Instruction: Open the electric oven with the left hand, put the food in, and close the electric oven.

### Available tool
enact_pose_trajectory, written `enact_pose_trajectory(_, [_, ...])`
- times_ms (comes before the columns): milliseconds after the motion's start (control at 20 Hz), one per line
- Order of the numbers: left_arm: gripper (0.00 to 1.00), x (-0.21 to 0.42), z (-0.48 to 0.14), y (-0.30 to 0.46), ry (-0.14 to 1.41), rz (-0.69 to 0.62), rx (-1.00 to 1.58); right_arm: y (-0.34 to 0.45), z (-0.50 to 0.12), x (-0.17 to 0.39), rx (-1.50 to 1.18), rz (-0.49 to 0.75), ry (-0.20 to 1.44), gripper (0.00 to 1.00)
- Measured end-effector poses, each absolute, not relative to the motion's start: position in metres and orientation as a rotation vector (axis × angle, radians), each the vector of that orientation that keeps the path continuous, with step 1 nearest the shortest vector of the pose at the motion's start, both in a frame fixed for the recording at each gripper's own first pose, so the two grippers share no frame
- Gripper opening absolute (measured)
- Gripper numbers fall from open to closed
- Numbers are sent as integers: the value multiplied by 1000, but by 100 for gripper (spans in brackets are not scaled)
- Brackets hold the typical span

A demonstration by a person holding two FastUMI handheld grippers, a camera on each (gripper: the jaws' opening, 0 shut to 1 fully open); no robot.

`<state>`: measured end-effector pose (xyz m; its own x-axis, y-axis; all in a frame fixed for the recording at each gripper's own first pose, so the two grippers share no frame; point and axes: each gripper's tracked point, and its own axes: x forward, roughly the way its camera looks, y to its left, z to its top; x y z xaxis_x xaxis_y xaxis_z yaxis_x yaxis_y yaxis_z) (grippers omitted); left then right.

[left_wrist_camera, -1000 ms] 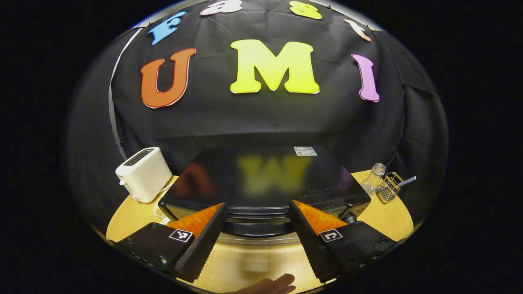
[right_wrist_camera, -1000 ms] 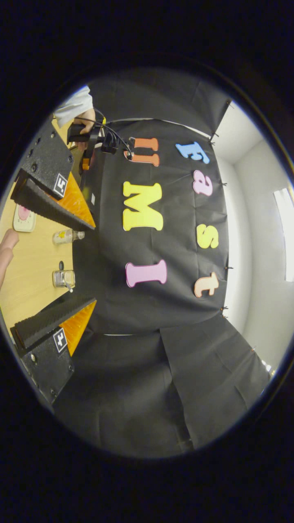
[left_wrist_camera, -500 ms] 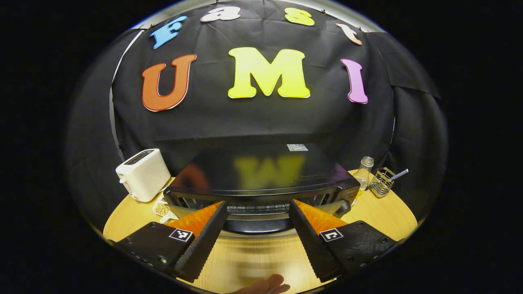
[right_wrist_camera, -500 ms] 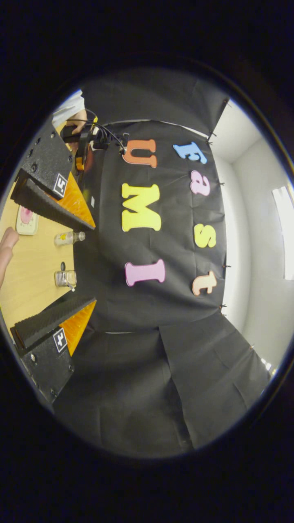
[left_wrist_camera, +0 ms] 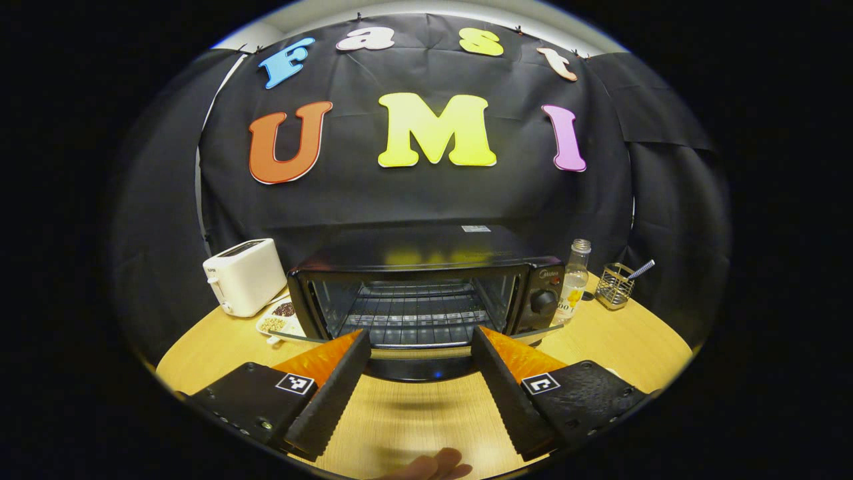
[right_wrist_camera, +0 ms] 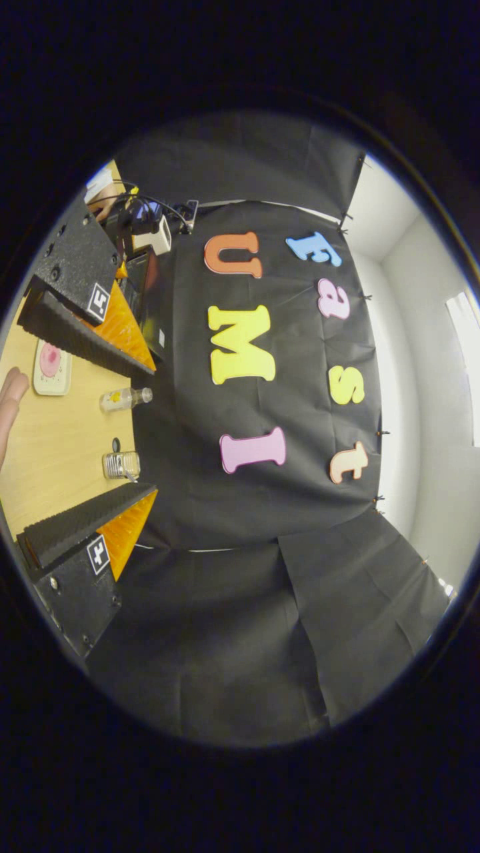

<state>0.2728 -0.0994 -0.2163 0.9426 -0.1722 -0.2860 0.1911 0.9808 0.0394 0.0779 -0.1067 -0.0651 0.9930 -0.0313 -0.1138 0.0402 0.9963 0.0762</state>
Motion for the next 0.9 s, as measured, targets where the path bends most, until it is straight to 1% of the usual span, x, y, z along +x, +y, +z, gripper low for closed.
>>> enact_pose_trajectory(50, [87, 266, -221, -98, 285, -186, 69, -105, -66, 79, 81, -33, 111, 99])
enact_pose_trajectory(100, [97, 260, -227, -97, 284, -187, 69, -103, -68, 80, 73, -31, 114, 100])
enact_pose_trajectory(350, [97, 233, -259, -94, 300, -185, 75, -91, -78, 84, 21, -22, 129, 100])
enact_pose_trajectory(850, [96, 202, -349, -88, 492, -186, 88, -67, -76, 87, -3, -14, 119, 99])
enact_pose_trajectory(900, [97, 203, -344, -88, 463, -186, 94, -65, -77, 88, -5, -13, 123, 100])
